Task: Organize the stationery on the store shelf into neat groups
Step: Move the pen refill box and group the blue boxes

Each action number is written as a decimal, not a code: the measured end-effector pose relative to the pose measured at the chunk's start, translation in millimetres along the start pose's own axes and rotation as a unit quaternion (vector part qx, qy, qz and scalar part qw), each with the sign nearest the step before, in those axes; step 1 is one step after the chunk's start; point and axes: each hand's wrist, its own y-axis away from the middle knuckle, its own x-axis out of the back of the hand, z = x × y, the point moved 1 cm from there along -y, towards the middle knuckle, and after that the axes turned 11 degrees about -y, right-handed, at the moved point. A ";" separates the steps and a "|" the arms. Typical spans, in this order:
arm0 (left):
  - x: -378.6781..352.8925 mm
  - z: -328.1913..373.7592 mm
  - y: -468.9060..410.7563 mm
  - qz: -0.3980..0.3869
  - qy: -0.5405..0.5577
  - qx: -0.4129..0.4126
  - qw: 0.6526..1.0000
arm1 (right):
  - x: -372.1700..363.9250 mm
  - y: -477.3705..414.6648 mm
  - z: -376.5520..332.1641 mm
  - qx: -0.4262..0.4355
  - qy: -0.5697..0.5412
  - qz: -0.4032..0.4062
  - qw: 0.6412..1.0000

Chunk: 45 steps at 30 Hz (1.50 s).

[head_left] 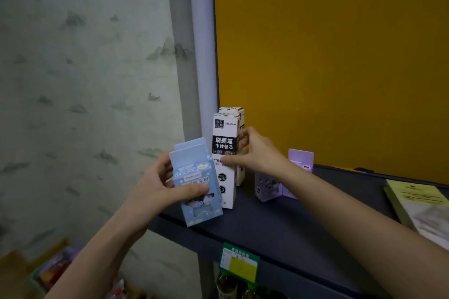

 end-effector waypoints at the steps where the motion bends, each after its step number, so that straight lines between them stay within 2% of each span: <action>1: 2.0 -0.2 -1.4 -0.007 0.005 -0.005 1.000 | -1.7 0.7 -1.1 -0.002 -0.001 0.006 1.000; 6: 2.2 7.3 -0.9 -0.051 0.041 -0.037 0.997 | 3.2 19.1 -16.1 -0.026 0.019 0.024 0.999; 8: -1.8 12.2 3.9 -0.064 0.069 -0.052 0.994 | 13.2 41.7 -27.8 0.002 0.029 0.063 0.998; 10: -9.9 19.4 10.1 -0.078 0.095 -0.064 0.990 | 20.4 80.2 -42.1 0.062 -0.012 0.106 0.992; 12: -24.0 26.4 16.3 -0.099 0.113 -0.075 0.986 | 21.1 128.7 -53.7 0.086 -0.093 0.095 0.987; 15: -55.6 39.1 25.2 -0.139 0.135 -0.085 0.977 | 15.5 187.7 -66.4 0.050 -0.101 0.039 0.993; 18: -96.3 56.2 37.1 -0.177 0.163 -0.077 0.968 | 20.7 213.8 -60.5 0.012 -0.050 0.099 0.994; 22: -155.6 80.7 54.8 -0.277 0.221 -0.052 0.934 | 56.9 256.9 -39.0 -0.015 -0.001 0.228 0.974; 26: -225.7 105.2 66.8 -0.387 0.289 0.007 0.876 | 118.8 321.2 -25.9 -0.049 -0.026 0.275 0.960; 29: -283.0 130.0 98.1 -0.431 0.267 -0.025 0.862 | 167.7 373.8 -17.4 -0.057 -0.041 0.298 0.952; 34: -366.1 175.0 160.4 -0.445 0.242 -0.075 0.859 | 243.6 464.8 -6.2 -0.072 -0.080 0.352 0.930; 37: -408.9 196.2 186.4 -0.434 0.225 -0.078 0.869 | 284.3 511.8 1.8 -0.088 -0.096 0.383 0.914; 45: -475.8 257.9 188.2 -0.373 0.180 -0.126 0.901 | 389.8 570.6 17.2 -0.132 -0.067 0.413 0.899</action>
